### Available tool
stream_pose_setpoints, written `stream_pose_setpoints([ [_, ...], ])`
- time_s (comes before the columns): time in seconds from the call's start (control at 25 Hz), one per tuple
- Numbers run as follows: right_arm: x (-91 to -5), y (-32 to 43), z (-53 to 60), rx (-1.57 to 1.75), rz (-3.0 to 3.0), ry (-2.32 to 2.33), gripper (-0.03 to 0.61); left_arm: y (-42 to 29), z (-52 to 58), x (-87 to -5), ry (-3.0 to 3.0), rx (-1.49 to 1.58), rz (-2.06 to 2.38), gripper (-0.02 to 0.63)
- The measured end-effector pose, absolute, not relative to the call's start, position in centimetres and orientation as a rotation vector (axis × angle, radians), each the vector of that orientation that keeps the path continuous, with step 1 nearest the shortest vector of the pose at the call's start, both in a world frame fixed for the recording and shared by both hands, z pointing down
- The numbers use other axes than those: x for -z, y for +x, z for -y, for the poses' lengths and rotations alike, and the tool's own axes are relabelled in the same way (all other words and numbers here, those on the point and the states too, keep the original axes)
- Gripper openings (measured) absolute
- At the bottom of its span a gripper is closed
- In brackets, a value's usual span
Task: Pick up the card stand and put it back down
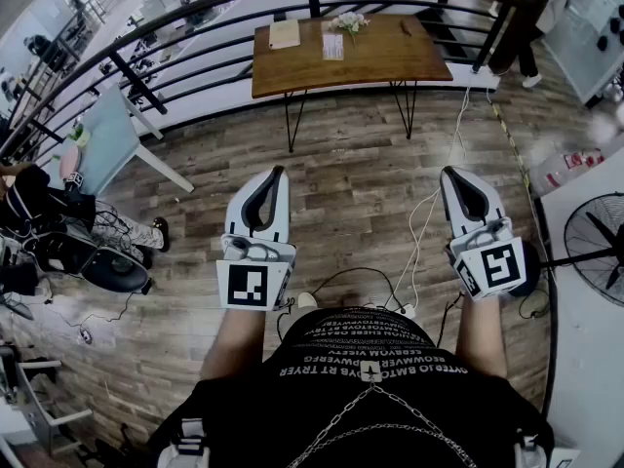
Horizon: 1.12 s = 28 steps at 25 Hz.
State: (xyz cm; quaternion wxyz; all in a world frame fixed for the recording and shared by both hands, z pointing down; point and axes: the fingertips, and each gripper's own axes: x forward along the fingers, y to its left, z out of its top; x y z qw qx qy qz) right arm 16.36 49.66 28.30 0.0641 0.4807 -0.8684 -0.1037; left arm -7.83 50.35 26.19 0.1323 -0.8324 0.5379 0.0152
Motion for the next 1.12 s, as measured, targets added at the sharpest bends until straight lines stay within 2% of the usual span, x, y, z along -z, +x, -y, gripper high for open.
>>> stream_pose_setpoints([
  [0.24,-32.1,18.7,-51.1,0.22,2.615,1.411,0.014,-4.9,-52.2,-28.1,-2.39,0.122,-1.552,0.028],
  [0.52,-32.3,20.2,-51.6,0.211,2.672,1.359,0.014,-2.1,-52.8,-29.3,-2.41,0.144,-1.595,0.028],
  [1.12,-34.2,19.2,-52.1,0.148,2.729,1.317,0.014,-2.0,-54.3,-32.0,-2.429,0.24,-1.616,0.028],
])
